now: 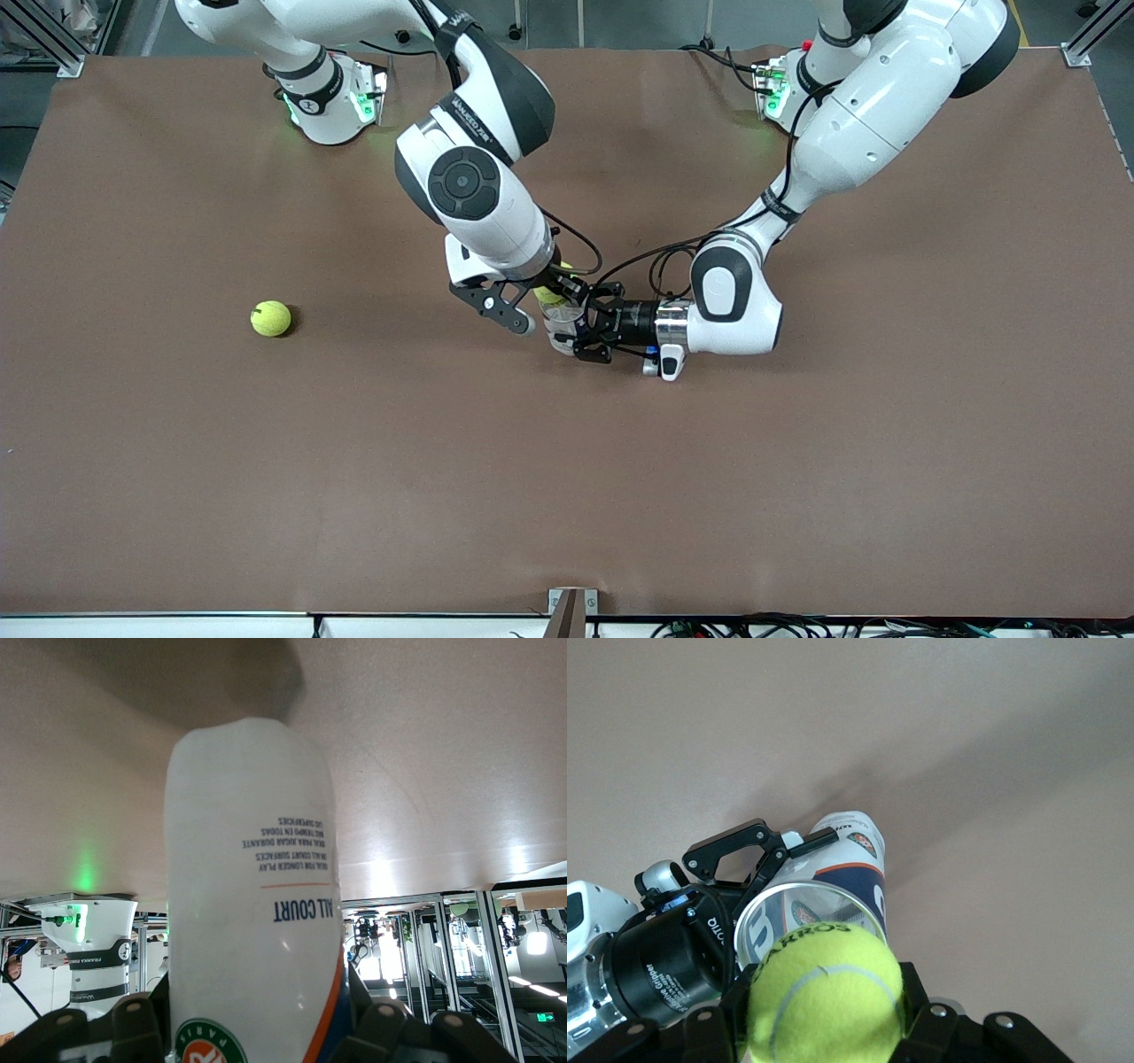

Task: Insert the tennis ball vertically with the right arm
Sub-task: 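Lower the tennis ball into the can opening with the right gripper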

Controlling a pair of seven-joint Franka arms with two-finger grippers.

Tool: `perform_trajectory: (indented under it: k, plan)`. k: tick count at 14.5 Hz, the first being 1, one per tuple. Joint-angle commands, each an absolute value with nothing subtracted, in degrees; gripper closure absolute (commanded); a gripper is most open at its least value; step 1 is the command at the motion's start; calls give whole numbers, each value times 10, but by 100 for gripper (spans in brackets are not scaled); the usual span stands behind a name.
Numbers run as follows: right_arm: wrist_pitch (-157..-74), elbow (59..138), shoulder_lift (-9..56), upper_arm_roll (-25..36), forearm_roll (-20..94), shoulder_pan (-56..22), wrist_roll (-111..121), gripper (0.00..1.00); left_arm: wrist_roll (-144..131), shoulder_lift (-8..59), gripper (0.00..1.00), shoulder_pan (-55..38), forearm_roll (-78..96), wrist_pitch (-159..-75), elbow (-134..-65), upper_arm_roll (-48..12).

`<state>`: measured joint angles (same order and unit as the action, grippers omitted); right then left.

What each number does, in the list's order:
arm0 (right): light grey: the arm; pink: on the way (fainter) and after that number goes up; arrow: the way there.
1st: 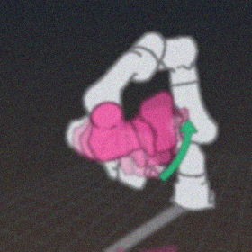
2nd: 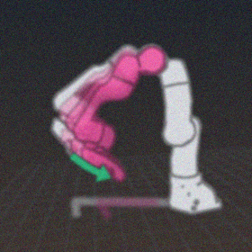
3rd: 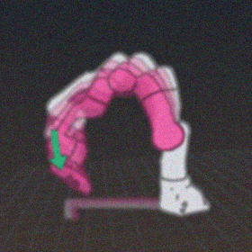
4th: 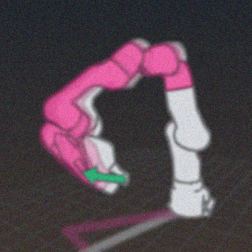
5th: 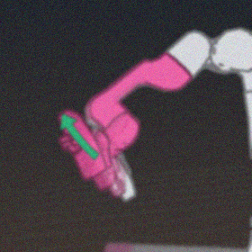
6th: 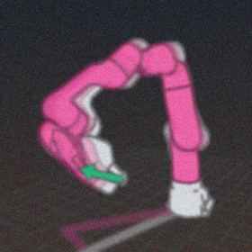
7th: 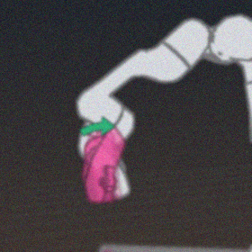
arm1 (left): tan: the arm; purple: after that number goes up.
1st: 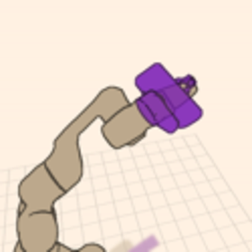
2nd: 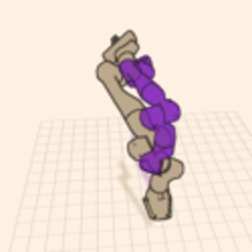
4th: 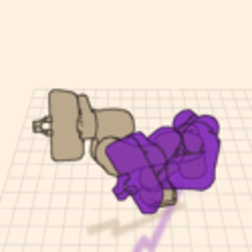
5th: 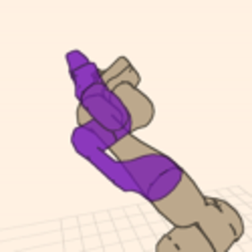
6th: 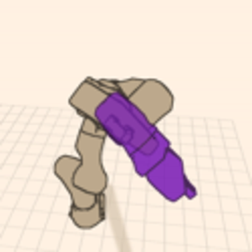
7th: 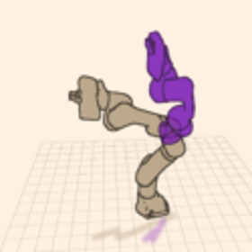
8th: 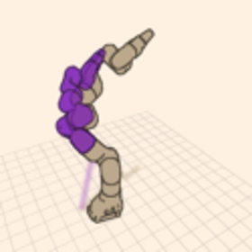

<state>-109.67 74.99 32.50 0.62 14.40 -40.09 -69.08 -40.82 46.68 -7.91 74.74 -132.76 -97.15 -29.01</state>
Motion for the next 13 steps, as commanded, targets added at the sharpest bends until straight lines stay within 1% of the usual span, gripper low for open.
perform_trajectory:
  k: [1, 2, 3, 4, 5, 10, 12, 13]
  plan:
    - [-1098, 736, 332, 9, 154, -405, -700, 64, -414, 461, 31, -82, 761, -1324, -971, -288]
    - [-1099, 736, 332, 9, 154, -405, -700, 60, -416, 460, 31, -82, 762, -1324, -971, -288]
    - [-1099, 736, 332, 9, 154, -405, -700, 47, -415, 460, 31, -82, 761, -1324, -971, -288]
    - [-1098, 736, 332, 9, 154, -405, -700, 18, -415, 461, 31, -82, 761, -1324, -970, -288]
    - [-1098, 736, 332, 9, 153, -406, -700, 0, -415, 461, 31, -82, 760, -1324, -970, -287]
    - [-1086, 736, 323, 11, 150, -395, -689, 0, -416, 461, 31, -83, 760, -1325, -971, -287]
    - [-1046, 736, 314, 16, 147, -383, -664, 0, -414, 463, 31, -85, 759, -1325, -972, -287]
    - [-1022, 736, 298, 16, 145, -368, -625, 0, -414, 464, 31, -85, 759, -1325, -972, -287]
